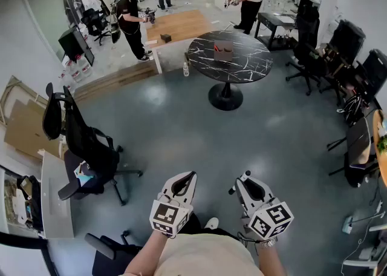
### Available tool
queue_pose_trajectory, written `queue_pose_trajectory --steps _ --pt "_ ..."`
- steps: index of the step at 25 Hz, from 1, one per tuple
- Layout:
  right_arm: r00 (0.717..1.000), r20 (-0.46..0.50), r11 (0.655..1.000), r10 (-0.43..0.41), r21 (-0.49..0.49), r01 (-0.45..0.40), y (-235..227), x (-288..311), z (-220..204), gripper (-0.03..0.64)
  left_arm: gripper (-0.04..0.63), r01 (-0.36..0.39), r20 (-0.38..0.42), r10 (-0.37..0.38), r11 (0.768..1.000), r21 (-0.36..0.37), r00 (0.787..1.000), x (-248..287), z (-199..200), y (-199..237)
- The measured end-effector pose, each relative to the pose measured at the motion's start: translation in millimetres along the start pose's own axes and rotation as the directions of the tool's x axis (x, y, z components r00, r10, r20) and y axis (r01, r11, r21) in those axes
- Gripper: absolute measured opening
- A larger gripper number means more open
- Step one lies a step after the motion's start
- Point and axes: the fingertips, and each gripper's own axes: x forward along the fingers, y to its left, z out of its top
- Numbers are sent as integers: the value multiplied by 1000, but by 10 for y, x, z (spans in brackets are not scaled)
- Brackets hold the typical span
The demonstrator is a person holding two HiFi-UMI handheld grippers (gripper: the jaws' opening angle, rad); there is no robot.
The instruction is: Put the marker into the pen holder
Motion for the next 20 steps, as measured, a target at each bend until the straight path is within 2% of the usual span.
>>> queue_pose_trajectory --steps 5,10,20 --pt "999 -3 999 -42 26 42 -302 115 28 78 8 19 -1 -19 1000 10 1000 324 43 69" --pt "997 -25 996 -79 37 80 -599 454 64 78 8 51 -9 -51 999 -13 999 765 30 339" --pt "992 -53 994 -111 15 112 -909 1818 536 78 8 91 38 -89 994 -68 995 1699 372 1488"
